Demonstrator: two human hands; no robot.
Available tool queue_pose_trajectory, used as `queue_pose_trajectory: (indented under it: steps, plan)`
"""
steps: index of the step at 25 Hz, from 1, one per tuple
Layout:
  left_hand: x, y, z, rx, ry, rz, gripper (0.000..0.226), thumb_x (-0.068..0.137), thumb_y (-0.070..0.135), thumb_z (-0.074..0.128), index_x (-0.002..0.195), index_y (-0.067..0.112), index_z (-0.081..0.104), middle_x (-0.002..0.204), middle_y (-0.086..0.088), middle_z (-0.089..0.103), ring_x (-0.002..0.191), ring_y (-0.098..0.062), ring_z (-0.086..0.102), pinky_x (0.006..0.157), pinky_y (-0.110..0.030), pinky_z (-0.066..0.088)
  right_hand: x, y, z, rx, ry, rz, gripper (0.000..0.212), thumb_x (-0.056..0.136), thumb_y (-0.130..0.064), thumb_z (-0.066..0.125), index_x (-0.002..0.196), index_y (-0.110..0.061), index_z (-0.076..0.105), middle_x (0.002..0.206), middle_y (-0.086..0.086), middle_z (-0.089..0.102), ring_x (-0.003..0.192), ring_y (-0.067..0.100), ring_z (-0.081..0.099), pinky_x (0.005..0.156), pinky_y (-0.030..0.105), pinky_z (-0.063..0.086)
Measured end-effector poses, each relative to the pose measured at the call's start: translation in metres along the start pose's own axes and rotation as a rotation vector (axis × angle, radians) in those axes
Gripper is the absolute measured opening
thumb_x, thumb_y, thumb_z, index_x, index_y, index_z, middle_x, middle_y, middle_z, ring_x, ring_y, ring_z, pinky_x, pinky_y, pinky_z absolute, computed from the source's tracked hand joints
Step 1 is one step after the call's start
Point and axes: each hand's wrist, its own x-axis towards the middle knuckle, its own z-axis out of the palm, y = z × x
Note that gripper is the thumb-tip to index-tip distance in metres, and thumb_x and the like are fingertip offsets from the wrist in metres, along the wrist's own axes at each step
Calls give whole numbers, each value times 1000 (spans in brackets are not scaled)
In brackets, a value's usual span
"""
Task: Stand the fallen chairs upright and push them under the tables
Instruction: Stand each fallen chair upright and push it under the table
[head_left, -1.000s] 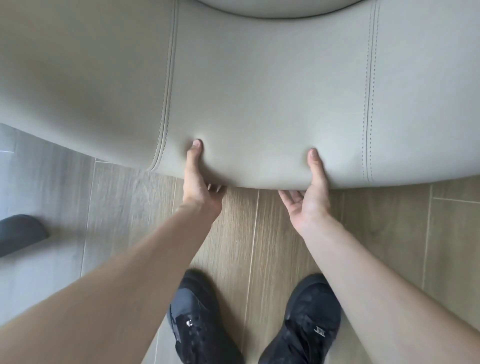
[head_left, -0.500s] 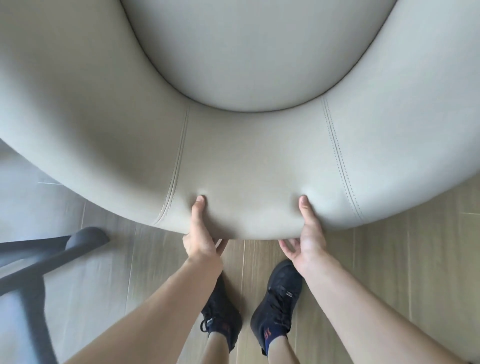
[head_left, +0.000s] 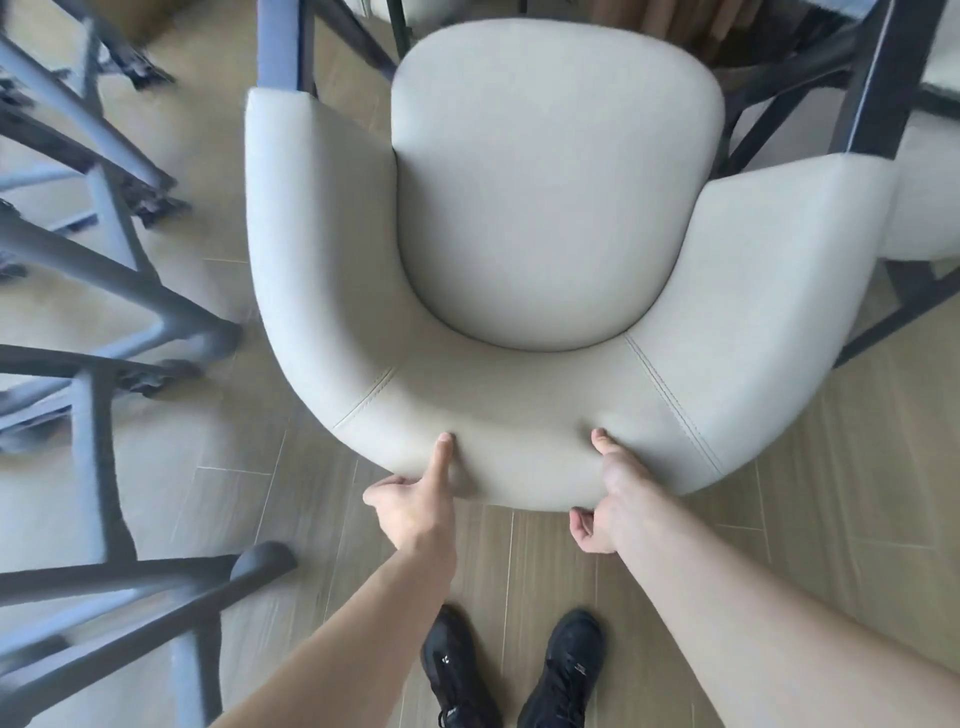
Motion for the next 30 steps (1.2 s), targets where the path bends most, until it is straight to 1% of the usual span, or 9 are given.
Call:
queue_pose_trajectory:
  steps: [4,6,9,16,19,21,22,25,30]
  plan:
    - [-18,20,6,735,-167,1342,80,58,39,90,118,14,44,118,-8,48,109,-32,50,101,-33,28,-30,-37,12,-56,27,-25,52,72,-62,77,76,-17,51,69,3,52,62,21,45,54,29,36]
    - [-12,42,16,1195,-324,1663,93,61,45,85,136,17,37,138,-7,45,133,-33,45,121,-43,4,-37,-47,13,-88,-5,-37,52,76,-62,73,78,-15,52,70,5,55,62,22,48,53,29,37]
    - [11,85,29,1585,-366,1607,93,80,30,71,154,24,14,155,-4,25,153,-31,9,115,-45,-26,-44,-55,12,-108,-35,-39,54,78,-57,75,82,-10,48,76,10,55,66,25,51,55,32,41]
    - [41,110,21,1947,-363,1719,115,84,27,70,148,33,-25,162,-19,12,147,-44,18,119,-63,5,-52,-62,-3,-77,-109,2,65,75,-41,84,118,-6,50,114,19,57,105,37,61,68,40,53]
    - [40,119,26,2008,-373,1737,115,82,26,69,151,23,-23,156,-19,22,136,-41,31,113,-60,20,-60,-61,-17,-591,-185,-84,76,84,-61,67,133,-9,43,105,21,63,90,32,68,72,40,56]
    - [38,123,29,2025,-344,1752,109,81,25,67,155,14,-14,155,-17,25,133,-39,35,110,-58,26,-59,-52,-30,-1286,-37,-468,49,86,-52,64,116,-14,54,101,11,65,85,27,68,71,33,54]
    - [37,126,31,2035,-327,1748,108,80,27,68,155,11,-9,154,-16,27,132,-37,37,109,-57,28,-48,-45,-36,-1553,142,-917,33,81,-40,68,98,-16,55,98,8,64,88,26,67,70,32,51]
    - [39,138,36,2050,-320,1785,108,76,38,73,153,8,3,149,-12,36,127,-34,43,104,-52,34,-32,-27,-42,-1783,408,-1753,67,47,-28,91,105,-15,61,109,12,62,98,32,61,81,48,51]
    - [52,133,27,2051,-306,1752,112,78,46,71,159,15,0,165,-14,16,146,-37,26,117,-57,19,-8,-64,-36,-1960,593,-1631,119,60,-36,89,157,-18,22,162,20,20,150,35,20,117,68,2]
